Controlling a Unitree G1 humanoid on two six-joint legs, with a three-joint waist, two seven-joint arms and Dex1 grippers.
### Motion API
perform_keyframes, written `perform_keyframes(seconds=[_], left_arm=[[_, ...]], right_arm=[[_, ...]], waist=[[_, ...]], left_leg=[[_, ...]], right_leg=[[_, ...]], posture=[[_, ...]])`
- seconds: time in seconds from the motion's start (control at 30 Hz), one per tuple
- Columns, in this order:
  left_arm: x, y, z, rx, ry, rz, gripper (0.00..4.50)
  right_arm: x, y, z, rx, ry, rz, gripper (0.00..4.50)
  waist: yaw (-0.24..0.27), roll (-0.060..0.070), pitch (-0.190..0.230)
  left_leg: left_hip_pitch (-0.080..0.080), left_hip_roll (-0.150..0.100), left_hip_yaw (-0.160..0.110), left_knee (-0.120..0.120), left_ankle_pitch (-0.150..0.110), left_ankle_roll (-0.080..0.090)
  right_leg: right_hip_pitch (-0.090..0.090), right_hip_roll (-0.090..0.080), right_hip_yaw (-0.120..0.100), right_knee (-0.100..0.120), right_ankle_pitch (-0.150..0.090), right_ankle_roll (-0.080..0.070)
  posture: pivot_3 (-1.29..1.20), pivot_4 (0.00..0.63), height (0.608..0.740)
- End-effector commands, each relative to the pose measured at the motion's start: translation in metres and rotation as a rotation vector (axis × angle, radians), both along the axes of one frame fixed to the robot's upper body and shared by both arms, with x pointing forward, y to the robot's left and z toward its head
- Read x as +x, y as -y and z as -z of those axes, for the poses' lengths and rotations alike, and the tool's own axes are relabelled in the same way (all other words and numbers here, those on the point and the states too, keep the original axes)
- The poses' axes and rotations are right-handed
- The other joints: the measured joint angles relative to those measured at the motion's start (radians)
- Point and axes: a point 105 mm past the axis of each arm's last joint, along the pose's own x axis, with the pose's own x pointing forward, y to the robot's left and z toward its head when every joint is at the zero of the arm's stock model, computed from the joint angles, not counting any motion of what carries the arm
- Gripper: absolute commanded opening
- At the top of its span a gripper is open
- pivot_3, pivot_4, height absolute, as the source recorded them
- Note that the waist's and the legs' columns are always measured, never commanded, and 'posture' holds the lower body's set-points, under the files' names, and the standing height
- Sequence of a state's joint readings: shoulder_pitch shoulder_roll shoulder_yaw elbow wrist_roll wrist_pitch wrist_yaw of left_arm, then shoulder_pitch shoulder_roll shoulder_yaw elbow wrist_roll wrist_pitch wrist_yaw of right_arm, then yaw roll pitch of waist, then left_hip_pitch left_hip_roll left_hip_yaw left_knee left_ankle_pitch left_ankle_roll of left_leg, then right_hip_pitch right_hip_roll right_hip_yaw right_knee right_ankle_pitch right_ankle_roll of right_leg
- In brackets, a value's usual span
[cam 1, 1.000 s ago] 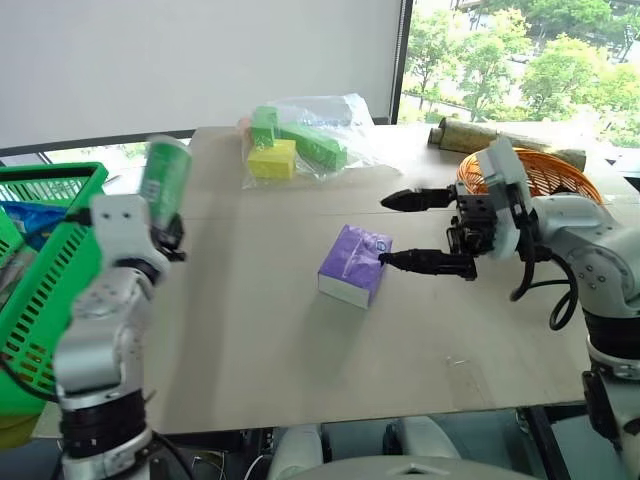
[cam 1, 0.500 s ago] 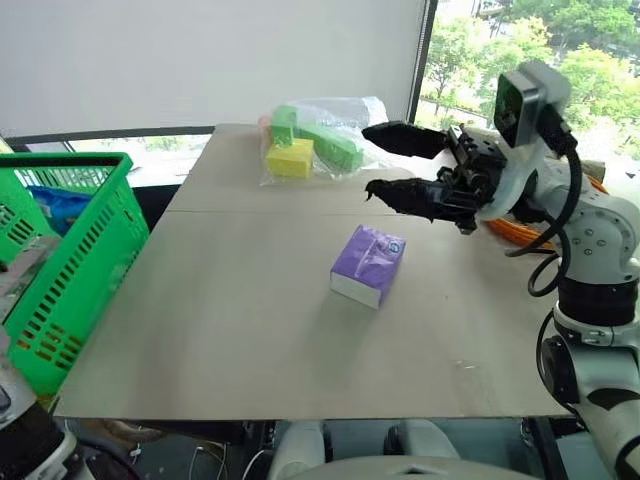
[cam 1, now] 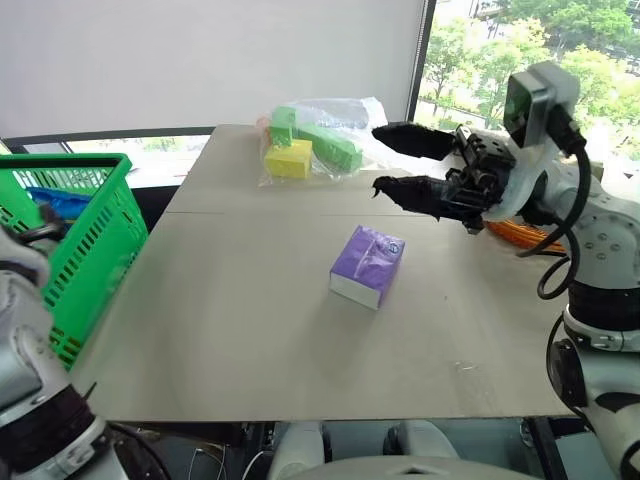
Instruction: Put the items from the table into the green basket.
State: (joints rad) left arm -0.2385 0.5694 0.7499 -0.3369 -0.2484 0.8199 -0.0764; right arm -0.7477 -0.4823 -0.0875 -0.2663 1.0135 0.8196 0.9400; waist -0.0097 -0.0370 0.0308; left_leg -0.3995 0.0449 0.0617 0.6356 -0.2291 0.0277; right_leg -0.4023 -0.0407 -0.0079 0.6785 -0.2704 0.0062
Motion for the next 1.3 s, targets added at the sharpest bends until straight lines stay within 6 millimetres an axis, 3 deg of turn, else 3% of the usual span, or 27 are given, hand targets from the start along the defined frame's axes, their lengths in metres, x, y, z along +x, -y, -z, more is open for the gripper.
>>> perform_keyframes(seconds=[0.03, 0.1, 0.17, 0.23, 0.3, 0.43, 0.6, 0.73, 0.87, 1.1, 1.3], left_arm=[[0.033, 0.096, 0.003, 0.027, -0.002, 0.465, 4.43], [0.035, 0.139, 0.017, 0.014, -0.041, 0.653, 4.43], [0.028, 0.185, 0.043, -0.003, -0.142, 0.868, 4.43], [0.024, 0.205, 0.076, -0.098, -0.269, 0.929, 4.43], [0.030, 0.210, 0.092, -0.206, -0.290, 0.886, 4.43], [0.037, 0.232, 0.113, -0.361, -0.316, 0.891, 4.43], [0.042, 0.256, 0.114, -0.407, -0.302, 0.961, 4.43], [0.044, 0.266, 0.110, -0.420, -0.292, 1.011, 4.43], [0.040, 0.275, 0.123, -0.399, -0.369, 1.064, 4.43], [0.043, 0.266, 0.142, -0.449, -0.454, 0.987, 4.43], [0.046, 0.256, 0.140, -0.445, -0.455, 0.959, 1.90]], right_arm=[[0.007, 0.015, 0.023, -0.095, 0.020, 0.087, 4.50], [0.012, 0.024, 0.044, -0.175, 0.012, 0.134, 4.50], [0.014, 0.034, 0.068, -0.265, 0.005, 0.179, 4.50], [0.014, 0.045, 0.086, -0.334, -0.004, 0.223, 4.50], [0.008, 0.050, 0.097, -0.361, -0.009, 0.232, 4.50], [0.003, 0.064, 0.117, -0.442, 0.000, 0.282, 4.50], [0.003, 0.081, 0.137, -0.561, 0.015, 0.331, 4.50], [0.001, 0.084, 0.138, -0.550, 0.012, 0.361, 4.50], [-0.001, 0.084, 0.137, -0.545, 0.011, 0.377, 4.50], [-0.001, 0.089, 0.141, -0.567, 0.006, 0.413, 4.50], [-0.002, 0.087, 0.141, -0.562, 0.004, 0.412, 4.50]], waist=[[-0.004, 0.000, 0.000], [-0.009, 0.000, 0.000], [-0.012, 0.000, 0.000], [-0.033, 0.004, 0.001], [-0.034, 0.011, 0.000], [-0.044, 0.012, 0.001], [-0.063, 0.013, 0.000], [-0.076, 0.013, 0.000], [-0.092, 0.014, 0.000], [-0.116, 0.014, 0.000], [-0.120, 0.015, -0.001]], left_leg=[[0.000, -0.001, 0.000, 0.000, 0.000, 0.000], [0.000, -0.003, 0.001, 0.000, 0.000, 0.000], [-0.001, -0.004, 0.002, 0.000, 0.001, 0.002], [-0.001, -0.004, 0.002, 0.000, 0.002, 0.005], [0.001, -0.003, 0.002, 0.000, 0.002, 0.005], [0.001, -0.002, 0.000, 0.004, 0.002, 0.006], [0.005, -0.003, -0.001, 0.006, 0.002, 0.005], [0.004, -0.003, -0.001, 0.007, 0.002, 0.005], [0.004, -0.003, -0.002, 0.006, 0.002, 0.005], [0.004, -0.003, -0.002, 0.007, 0.002, 0.005], [0.004, -0.003, -0.002, 0.007, 0.002, 0.005]], right_leg=[[0.000, -0.001, 0.000, -0.001, 0.000, 0.000], [0.001, -0.004, 0.001, -0.001, 0.000, 0.000], [0.000, -0.004, 0.001, -0.001, 0.000, 0.000], [0.000, -0.003, 0.002, -0.001, 0.000, 0.001], [0.001, 0.001, 0.002, -0.001, -0.001, 0.001], [0.001, 0.010, 0.003, 0.000, -0.001, 0.001], [0.007, 0.016, 0.003, 0.000, -0.001, 0.001], [0.007, 0.016, 0.004, -0.001, -0.001, 0.002], [0.006, 0.016, 0.004, -0.001, -0.001, 0.002], [0.007, 0.016, 0.003, 0.000, -0.001, 0.002], [0.007, 0.016, 0.003, 0.000, -0.001, 0.002]], posture=[[-0.03, 0.000, 0.740], [-0.05, 0.000, 0.740], [-0.07, 0.000, 0.740], [-0.09, 0.000, 0.740], [-0.11, 0.000, 0.740], [-0.14, 0.000, 0.740], [-0.17, 0.000, 0.740], [-0.20, 0.000, 0.740], [-0.21, 0.000, 0.740], [-0.23, 0.000, 0.740], [-0.22, 0.000, 0.740]])
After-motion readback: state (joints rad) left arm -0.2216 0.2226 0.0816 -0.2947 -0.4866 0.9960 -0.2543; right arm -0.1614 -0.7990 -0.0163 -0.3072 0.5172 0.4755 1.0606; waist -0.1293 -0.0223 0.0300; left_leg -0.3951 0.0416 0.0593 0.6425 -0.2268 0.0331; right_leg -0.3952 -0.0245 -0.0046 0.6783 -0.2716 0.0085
